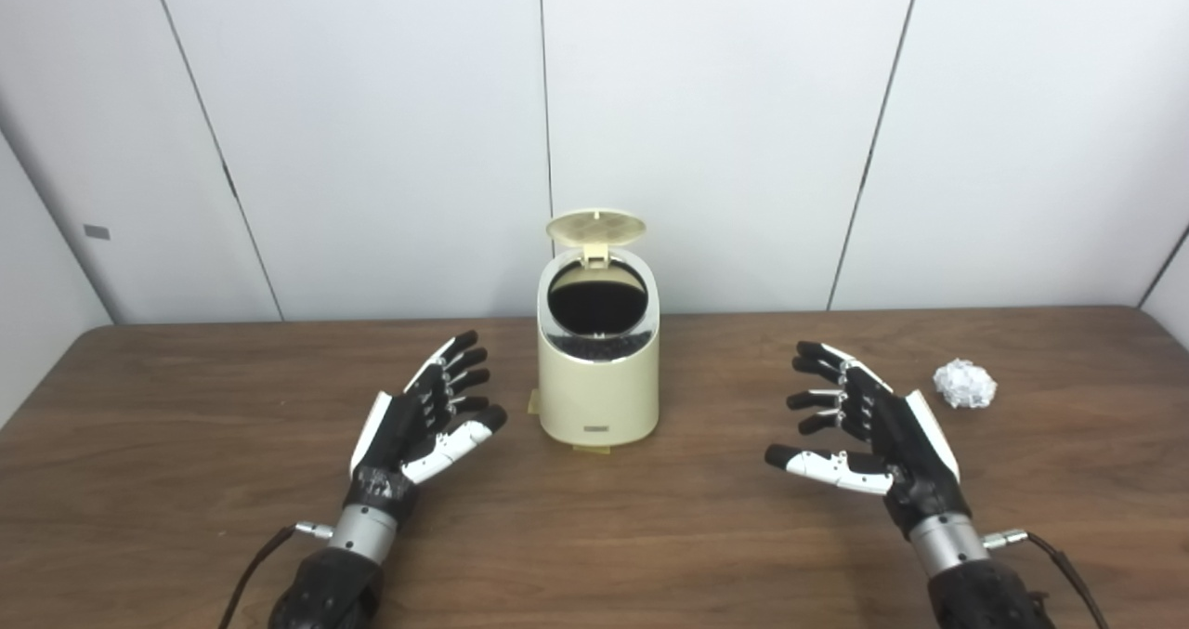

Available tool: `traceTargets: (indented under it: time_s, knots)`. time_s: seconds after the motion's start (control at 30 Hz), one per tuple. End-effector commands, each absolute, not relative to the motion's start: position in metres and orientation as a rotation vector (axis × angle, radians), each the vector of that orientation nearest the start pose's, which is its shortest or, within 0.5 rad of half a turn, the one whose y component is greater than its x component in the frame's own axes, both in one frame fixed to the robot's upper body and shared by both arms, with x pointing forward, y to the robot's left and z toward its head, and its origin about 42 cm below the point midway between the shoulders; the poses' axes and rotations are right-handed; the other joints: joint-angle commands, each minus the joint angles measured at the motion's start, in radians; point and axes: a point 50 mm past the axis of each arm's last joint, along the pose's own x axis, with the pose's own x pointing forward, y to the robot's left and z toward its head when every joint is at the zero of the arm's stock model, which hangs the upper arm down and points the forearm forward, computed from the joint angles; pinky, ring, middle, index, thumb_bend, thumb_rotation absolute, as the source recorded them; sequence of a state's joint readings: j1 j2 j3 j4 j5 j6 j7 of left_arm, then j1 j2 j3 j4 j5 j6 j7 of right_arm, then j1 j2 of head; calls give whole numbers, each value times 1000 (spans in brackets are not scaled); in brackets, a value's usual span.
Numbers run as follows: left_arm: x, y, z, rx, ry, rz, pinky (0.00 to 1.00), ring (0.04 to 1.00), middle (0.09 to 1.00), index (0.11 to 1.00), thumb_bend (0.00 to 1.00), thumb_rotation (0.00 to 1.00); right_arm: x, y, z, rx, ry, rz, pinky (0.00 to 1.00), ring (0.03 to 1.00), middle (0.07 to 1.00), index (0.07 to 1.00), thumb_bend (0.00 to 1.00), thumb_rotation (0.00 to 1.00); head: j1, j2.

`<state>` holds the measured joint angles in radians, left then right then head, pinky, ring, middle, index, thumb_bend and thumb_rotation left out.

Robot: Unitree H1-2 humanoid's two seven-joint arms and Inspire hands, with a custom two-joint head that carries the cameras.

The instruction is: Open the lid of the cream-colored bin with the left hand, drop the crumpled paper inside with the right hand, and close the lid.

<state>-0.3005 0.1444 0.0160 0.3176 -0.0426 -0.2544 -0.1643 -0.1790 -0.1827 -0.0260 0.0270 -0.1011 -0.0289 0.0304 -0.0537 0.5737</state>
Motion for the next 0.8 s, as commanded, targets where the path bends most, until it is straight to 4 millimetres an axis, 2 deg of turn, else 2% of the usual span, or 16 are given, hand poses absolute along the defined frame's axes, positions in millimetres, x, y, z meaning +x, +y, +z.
traceTargets:
  time_s: [0.0, 0.17, 0.4, 0.6, 0.77]
  knots:
    - [384, 236, 135, 111, -279, -203, 755, 852, 887, 952, 899, 424, 351, -265, 175, -295, -286, 28, 548, 669, 824, 832, 800, 189, -2, 1]
    - [385, 236, 134, 107, -278, -204, 764, 859, 894, 958, 894, 411, 351, -265, 176, -298, -294, 30, 523, 670, 816, 826, 805, 188, -2, 1]
    - [387, 238, 136, 140, -284, -203, 743, 855, 888, 949, 931, 407, 351, -268, 178, -296, -294, 31, 540, 684, 825, 832, 794, 169, -7, -4]
    - [383, 244, 135, 170, -281, -193, 733, 846, 885, 945, 949, 402, 351, -280, 192, -499, -337, 23, 516, 655, 811, 830, 785, 147, -28, -3]
    - [380, 251, 131, 185, -277, -166, 739, 841, 875, 929, 921, 387, 352, -301, 213, -729, -369, 0, 520, 664, 809, 817, 807, 108, -36, -10]
